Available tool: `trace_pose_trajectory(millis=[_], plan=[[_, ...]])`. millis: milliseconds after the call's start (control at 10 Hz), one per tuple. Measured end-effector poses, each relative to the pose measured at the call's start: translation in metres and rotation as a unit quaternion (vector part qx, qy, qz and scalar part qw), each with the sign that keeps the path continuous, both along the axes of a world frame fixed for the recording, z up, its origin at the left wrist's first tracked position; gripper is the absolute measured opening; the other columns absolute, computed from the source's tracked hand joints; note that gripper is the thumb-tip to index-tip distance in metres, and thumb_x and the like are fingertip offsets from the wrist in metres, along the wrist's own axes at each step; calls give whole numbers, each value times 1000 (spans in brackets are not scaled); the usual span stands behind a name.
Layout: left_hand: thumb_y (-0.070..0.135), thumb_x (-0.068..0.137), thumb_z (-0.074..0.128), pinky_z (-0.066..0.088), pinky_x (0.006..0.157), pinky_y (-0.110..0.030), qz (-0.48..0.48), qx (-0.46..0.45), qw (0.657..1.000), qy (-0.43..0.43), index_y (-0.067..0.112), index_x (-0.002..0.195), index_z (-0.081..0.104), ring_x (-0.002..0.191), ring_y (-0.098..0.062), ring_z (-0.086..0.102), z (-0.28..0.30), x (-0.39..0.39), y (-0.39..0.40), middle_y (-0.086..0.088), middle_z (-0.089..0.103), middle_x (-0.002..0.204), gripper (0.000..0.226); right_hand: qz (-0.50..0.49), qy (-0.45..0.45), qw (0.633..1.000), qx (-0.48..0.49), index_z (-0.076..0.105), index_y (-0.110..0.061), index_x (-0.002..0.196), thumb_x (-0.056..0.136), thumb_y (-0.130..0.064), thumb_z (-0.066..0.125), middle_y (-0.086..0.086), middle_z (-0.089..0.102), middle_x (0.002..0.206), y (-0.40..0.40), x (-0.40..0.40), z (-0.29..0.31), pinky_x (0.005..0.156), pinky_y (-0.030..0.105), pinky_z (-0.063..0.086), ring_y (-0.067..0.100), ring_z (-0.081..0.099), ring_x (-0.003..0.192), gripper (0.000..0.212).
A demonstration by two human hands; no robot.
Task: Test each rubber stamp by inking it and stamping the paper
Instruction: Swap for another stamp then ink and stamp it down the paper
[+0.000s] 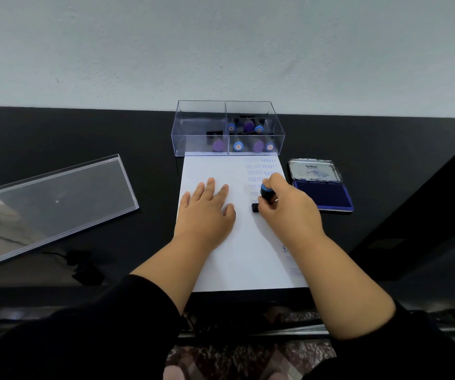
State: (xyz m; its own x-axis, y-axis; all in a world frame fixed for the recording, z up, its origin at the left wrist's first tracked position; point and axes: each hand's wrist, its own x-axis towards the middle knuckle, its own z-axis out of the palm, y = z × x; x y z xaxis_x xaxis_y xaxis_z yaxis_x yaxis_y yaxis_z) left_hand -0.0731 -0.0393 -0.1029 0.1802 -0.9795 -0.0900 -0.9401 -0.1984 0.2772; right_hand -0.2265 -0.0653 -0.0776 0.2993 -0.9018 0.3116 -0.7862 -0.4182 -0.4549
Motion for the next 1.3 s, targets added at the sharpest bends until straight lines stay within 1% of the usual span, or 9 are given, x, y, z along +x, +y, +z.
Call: trace_pose_trajectory(millis=[100,200,300,500,600,700,1000,1100,1300], plan=[[37,101,21,-5,117,-35,-2,2,1000,0,31,152,9,147,-13,-6,0,0,0,4,-5,160,53,-3,-19,1000,18,50,-19,103,91,-22,55,-5,57,76,1,-2,1,60,33,47,22,55,73,14],[37,101,21,-5,117,-35,-1,-3,1000,3,31,152,10,147,-13,-5,0,-1,0,4,-5,160,53,-34,-89,995,39,51,-20,102,89,-22,58,-12,50,69,-1,-8,5,60,28,41,18,53,72,15],[37,101,21,-6,117,-35,-1,-5,1000,4,31,152,10,147,-13,-5,0,0,1,4,-5,160,53,-66,-167,983,46,52,-21,101,88,-21,61,-9,58,77,-6,-16,11,69,32,47,19,59,78,16],[38,101,21,-6,117,-34,-1,-6,1000,0,32,152,10,147,-14,-6,-1,0,1,4,-5,160,53,-95,-242,965,45,44,-31,89,86,-19,63,-11,60,75,-8,-33,17,72,32,49,17,63,78,22],[38,101,21,-6,117,-34,0,-7,1000,2,32,152,10,147,-13,-5,-2,0,1,4,-5,160,53,-100,-256,960,53,43,-34,87,87,-18,62,-11,61,75,-7,-36,16,73,38,53,19,66,77,25],[38,101,22,-6,117,-34,2,-6,1000,2,32,152,11,147,-13,-5,-2,0,1,5,-4,160,53,-100,-262,958,58,44,-32,91,87,-18,62,-10,61,75,-6,-37,15,73,38,53,20,66,78,23],[38,101,22,-6,117,-34,1,-3,1000,5,32,152,10,147,-13,-5,-1,0,0,5,-4,160,53,-92,-234,966,59,44,-28,96,88,-20,62,-16,56,75,-2,-31,17,71,33,49,12,59,76,22],[38,101,22,-6,117,-34,0,-4,1000,4,31,152,10,147,-13,-5,-1,0,0,4,-4,160,53,-91,-230,967,59,44,-28,96,88,-20,62,-14,56,75,-3,-30,17,72,35,49,14,60,77,22],[38,101,21,-6,117,-35,0,-4,1000,5,32,152,10,147,-13,-5,-1,0,1,4,-5,160,52,-88,-230,967,59,44,-28,98,87,-19,63,-14,56,74,-4,-29,14,67,30,46,13,58,73,23]])
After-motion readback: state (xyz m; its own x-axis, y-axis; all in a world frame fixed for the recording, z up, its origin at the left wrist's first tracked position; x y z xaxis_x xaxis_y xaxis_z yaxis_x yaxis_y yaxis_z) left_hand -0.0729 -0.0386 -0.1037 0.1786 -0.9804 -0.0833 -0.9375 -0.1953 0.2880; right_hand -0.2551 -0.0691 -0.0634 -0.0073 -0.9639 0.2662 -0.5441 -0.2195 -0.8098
